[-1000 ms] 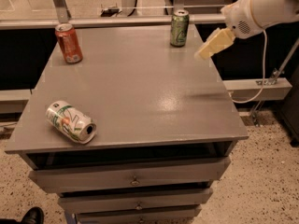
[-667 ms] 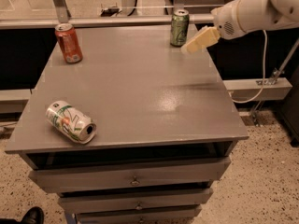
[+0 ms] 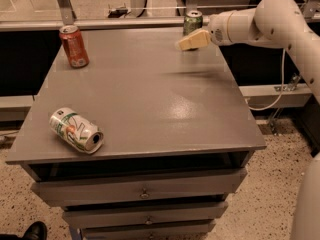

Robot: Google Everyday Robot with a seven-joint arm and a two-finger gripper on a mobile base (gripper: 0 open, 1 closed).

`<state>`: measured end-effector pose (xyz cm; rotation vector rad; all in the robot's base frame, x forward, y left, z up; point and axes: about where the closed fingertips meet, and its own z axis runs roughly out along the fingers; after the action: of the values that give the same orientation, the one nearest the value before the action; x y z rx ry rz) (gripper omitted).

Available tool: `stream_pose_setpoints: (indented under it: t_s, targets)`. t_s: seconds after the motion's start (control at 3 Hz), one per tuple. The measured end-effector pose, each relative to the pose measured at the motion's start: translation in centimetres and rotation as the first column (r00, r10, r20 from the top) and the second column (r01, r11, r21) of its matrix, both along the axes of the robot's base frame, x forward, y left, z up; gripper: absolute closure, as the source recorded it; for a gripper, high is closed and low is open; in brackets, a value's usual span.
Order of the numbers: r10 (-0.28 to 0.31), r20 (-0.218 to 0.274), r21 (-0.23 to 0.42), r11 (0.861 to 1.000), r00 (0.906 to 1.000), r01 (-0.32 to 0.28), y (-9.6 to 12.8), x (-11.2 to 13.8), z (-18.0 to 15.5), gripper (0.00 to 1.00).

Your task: Move green can near 7up can

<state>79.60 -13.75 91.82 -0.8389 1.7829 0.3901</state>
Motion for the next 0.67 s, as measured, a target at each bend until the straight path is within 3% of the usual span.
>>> stream_pose_setpoints:
  t_s: [0.67]
  targets:
    - [-0.062,0.067,0.077,0.995,0.9958,0.057,0.0,5.1,-1.5,0.0]
